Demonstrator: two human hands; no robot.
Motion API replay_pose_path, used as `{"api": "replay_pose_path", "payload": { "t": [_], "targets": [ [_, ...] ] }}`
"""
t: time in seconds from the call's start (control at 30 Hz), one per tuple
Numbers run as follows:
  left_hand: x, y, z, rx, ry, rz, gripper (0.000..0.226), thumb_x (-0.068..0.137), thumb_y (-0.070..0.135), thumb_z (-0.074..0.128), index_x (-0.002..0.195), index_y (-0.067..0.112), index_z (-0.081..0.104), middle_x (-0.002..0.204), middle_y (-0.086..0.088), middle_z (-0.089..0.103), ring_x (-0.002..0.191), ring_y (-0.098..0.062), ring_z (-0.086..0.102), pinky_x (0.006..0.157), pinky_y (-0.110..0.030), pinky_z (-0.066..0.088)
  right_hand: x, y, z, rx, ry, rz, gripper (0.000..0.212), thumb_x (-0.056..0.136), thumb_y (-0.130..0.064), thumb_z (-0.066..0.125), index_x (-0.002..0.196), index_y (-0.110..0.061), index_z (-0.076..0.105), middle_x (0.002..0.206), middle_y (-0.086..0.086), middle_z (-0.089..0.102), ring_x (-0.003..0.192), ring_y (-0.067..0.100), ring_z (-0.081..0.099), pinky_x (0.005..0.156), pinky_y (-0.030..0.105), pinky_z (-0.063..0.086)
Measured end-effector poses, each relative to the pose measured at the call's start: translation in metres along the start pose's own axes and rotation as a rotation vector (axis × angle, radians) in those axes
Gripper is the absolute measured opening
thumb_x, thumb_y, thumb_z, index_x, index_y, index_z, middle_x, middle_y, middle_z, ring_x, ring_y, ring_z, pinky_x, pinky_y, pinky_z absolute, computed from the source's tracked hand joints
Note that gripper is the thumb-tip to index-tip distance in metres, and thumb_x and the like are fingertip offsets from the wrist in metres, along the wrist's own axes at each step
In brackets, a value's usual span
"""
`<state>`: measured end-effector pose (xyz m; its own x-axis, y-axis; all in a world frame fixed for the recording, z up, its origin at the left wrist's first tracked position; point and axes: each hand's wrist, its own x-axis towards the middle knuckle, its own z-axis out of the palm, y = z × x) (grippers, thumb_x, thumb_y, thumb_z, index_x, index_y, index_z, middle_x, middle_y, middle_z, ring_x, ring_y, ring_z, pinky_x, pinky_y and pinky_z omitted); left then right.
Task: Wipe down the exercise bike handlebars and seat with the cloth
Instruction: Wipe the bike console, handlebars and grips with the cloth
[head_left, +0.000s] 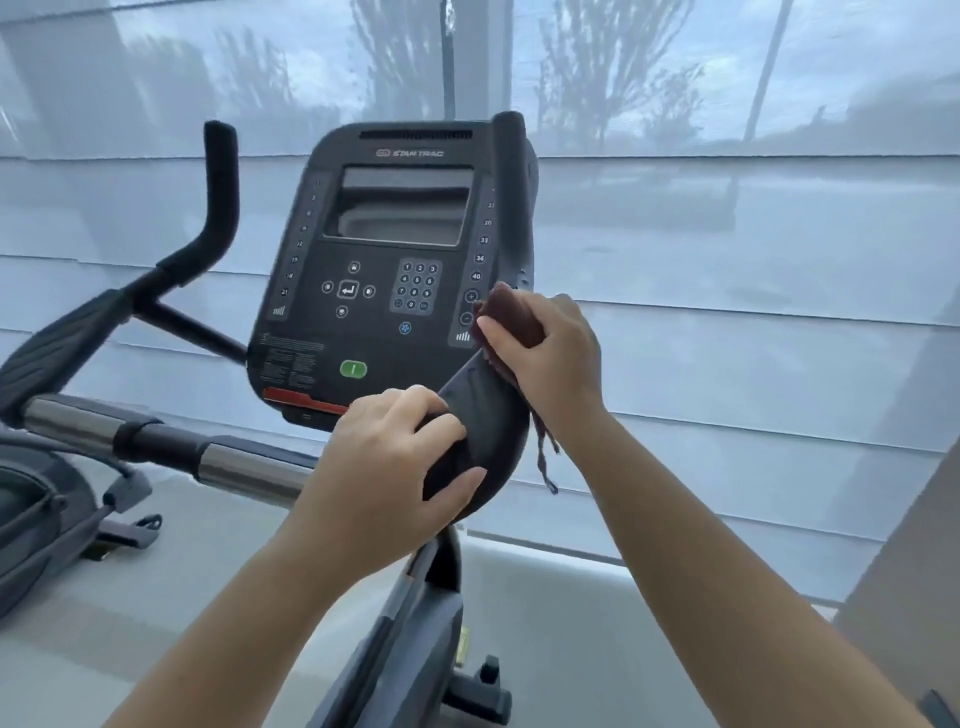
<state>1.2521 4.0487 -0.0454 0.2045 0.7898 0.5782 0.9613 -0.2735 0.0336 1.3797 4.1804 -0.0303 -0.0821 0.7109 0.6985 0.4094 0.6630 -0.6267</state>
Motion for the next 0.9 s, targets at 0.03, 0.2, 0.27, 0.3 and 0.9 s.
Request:
{"api": "replay_pose_path", "payload": {
  "t": [0.03, 0.2, 0.27, 0.3, 0.9],
  "targets": [
    [0.003, 0.002, 0.000, 0.009, 0.004, -0.018, 0.039, 0.078, 0.041, 0.049, 0.084, 0.008, 0.067, 0.087, -0.006, 0.062, 0.076, -0.027, 0.057, 0.072, -0.041, 0.048, 0.000, 0.004, 0.001, 0.010, -0.002, -0.007, 0.030, 0.078, -0.039, 0.069, 0.105, -0.027, 0.066, 0.093, 0.002, 0.060, 0.092, 0.017, 0.056, 0.079, 0.021, 0.040],
    [0.030, 0.011, 0.001, 0.050, -0.031, -0.050, 0.042, 0.079, 0.042, 0.051, 0.099, 0.009, 0.068, 0.100, -0.009, 0.063, 0.088, -0.027, 0.059, 0.083, -0.039, 0.046, -0.003, 0.024, -0.013, 0.242, -0.005, -0.023, 0.024, 0.074, -0.046, 0.067, 0.097, -0.038, 0.061, 0.086, -0.005, 0.060, 0.083, 0.004, 0.059, 0.077, 0.017, 0.047],
    [0.044, 0.012, 0.004, 0.067, -0.046, -0.044, 0.044, 0.078, 0.040, 0.056, 0.108, 0.009, 0.066, 0.112, -0.011, 0.063, 0.101, -0.029, 0.058, 0.090, -0.040, 0.043, 0.011, 0.034, -0.022, 0.335, 0.033, 0.054, 0.023, 0.074, -0.046, 0.066, 0.093, -0.036, 0.057, 0.091, 0.004, 0.063, 0.084, 0.024, 0.064, 0.076, 0.045, 0.053],
    [0.051, 0.013, 0.006, 0.071, -0.051, -0.039, 0.046, 0.078, 0.040, 0.057, 0.112, 0.010, 0.065, 0.117, -0.011, 0.061, 0.106, -0.029, 0.056, 0.093, -0.041, 0.041, 0.022, 0.037, -0.025, 0.343, 0.064, 0.069, 0.024, 0.075, -0.045, 0.066, 0.094, -0.036, 0.055, 0.094, 0.006, 0.064, 0.085, 0.029, 0.064, 0.075, 0.050, 0.053],
    [0.068, 0.004, 0.026, -0.022, -0.018, 0.040, 0.049, 0.079, 0.039, 0.045, 0.107, 0.004, 0.066, 0.103, -0.011, 0.066, 0.093, -0.027, 0.062, 0.064, -0.037, 0.055, 0.063, 0.034, 0.006, -0.072, -0.291, -0.269, 0.033, 0.072, -0.046, 0.068, 0.104, -0.037, 0.064, 0.087, -0.001, 0.055, 0.085, 0.012, 0.054, 0.077, 0.027, 0.044]
  ]
}}
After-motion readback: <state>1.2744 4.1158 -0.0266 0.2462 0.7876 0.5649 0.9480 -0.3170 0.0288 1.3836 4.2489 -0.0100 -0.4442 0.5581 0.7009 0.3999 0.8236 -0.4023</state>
